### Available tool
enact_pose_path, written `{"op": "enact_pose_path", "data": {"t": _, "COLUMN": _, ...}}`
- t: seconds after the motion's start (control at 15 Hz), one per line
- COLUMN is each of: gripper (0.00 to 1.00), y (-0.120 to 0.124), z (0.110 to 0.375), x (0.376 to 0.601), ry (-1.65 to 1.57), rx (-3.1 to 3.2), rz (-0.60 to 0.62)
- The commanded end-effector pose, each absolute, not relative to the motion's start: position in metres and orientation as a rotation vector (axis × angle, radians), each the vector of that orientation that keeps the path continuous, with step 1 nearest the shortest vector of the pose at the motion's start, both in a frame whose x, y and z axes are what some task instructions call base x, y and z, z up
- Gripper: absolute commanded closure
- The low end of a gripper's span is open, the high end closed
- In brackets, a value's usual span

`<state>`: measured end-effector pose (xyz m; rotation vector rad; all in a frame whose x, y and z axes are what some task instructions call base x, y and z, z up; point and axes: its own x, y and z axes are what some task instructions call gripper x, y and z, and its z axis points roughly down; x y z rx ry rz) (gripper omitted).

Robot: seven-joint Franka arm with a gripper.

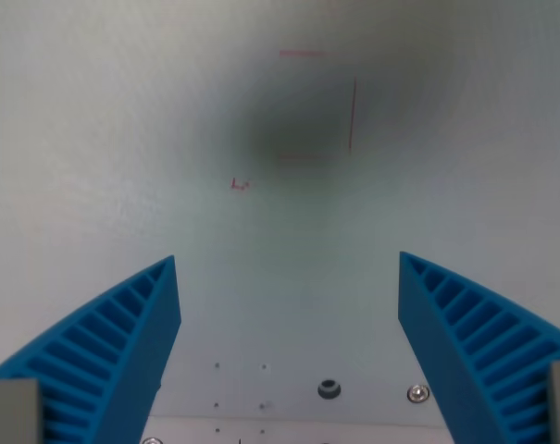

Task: Move in gripper positive x

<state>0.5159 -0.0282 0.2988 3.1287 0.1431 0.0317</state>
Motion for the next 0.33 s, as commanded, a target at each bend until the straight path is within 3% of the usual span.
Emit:
{"op": "enact_pose_path", "data": {"t": 0.07, "gripper": 0.0, "y": -0.025, "z": 0.301, "x": 0.533, "ry": 0.128, "rx": 3.138, "rz": -0.011}}
{"op": "enact_pose_path", "data": {"t": 0.33, "gripper": 0.0, "y": -0.023, "z": 0.301, "x": 0.553, "ry": 0.128, "rx": 3.138, "rz": -0.011}}
